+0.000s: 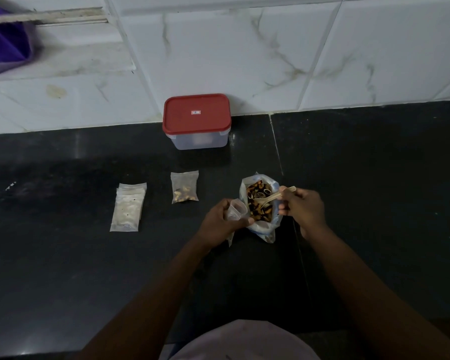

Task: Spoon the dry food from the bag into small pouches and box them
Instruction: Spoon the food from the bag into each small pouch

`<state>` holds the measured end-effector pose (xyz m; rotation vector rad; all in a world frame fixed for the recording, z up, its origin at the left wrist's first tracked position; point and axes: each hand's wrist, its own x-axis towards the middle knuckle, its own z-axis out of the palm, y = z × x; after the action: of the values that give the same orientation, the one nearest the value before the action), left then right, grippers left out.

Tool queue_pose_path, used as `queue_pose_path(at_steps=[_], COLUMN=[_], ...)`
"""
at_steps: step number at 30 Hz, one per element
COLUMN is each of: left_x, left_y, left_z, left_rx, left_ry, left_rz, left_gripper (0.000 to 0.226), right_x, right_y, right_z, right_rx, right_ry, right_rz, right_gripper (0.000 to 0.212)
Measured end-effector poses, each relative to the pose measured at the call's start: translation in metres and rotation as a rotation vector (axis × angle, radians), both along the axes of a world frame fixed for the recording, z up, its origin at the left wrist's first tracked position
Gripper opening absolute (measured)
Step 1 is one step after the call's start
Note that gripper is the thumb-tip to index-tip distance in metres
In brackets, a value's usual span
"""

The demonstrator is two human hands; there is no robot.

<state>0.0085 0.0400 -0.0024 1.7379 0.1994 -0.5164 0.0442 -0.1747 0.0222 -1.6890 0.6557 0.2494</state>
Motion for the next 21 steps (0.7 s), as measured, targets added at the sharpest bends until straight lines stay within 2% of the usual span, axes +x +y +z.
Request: queue_pose_path(at_steps=[3,11,16,19,21], left_x=[0.000,-0.001,-0.005,-0.005,-0.003], left_y=[0.000,0.003,0.005,0.006,0.007], left_z=[-0.001,0.004,0.006,0.003,0.002], left_rx=[0.012,0.104,0.185,0.271,0.257], left_ry=[-0.014,-0.082,-0.158,-0.271,-0.291], left_rz=[-0.004,-0.045,-0.002,0.016,0.015], left_gripper=[0.046,0.045,0.042,0.048,0.050], right_x=[0.001,0.001,-0.001,0.000,0.001], right_y=[-0.002,-0.003,-0.008,-0.008,-0.005], right_z=[0.000,0.003,0.006,0.013,0.019], right_rx=[0.044,0.219,0.262,0.286,0.315], right_ry=[0.020,0.108,0.067,0.028,-0.007], right_rz=[-0.037,-0.149,-0.170,-0.147,-0.110], right_gripper=[0.024,0.017,0.016,0.017,0.017])
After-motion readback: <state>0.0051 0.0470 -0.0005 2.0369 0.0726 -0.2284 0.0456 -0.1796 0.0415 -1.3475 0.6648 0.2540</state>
